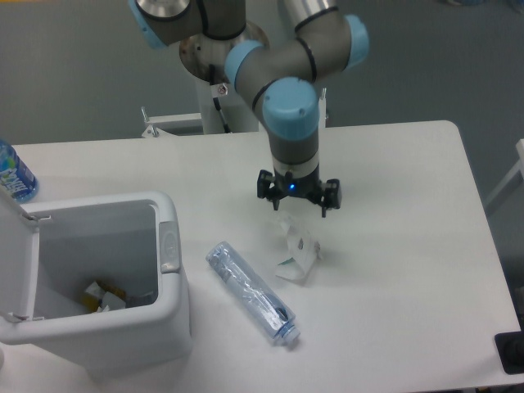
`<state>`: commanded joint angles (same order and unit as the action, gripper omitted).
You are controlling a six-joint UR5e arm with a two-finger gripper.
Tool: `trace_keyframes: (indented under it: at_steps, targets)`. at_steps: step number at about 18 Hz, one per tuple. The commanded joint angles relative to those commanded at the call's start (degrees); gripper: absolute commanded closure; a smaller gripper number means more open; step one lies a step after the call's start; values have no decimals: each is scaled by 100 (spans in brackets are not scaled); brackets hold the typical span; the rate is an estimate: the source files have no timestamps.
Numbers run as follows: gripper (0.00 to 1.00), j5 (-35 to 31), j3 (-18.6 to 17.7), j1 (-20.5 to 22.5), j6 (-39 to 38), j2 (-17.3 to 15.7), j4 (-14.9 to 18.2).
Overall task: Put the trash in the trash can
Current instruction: 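Close the gripper on the crumpled white paper and lift it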
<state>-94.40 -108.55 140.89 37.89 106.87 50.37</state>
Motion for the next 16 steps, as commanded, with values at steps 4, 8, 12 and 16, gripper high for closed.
trace_keyframes:
  at_steps: [4,8,12,16]
  targets:
    - [3,-44,237,-70,-168,317,-124]
    - [79,-35,422,-70,-194,300,-115]
    - [100,-62,598,-53,-194,282,-106]
    - [100,-9,861,105,-159,168,-97]
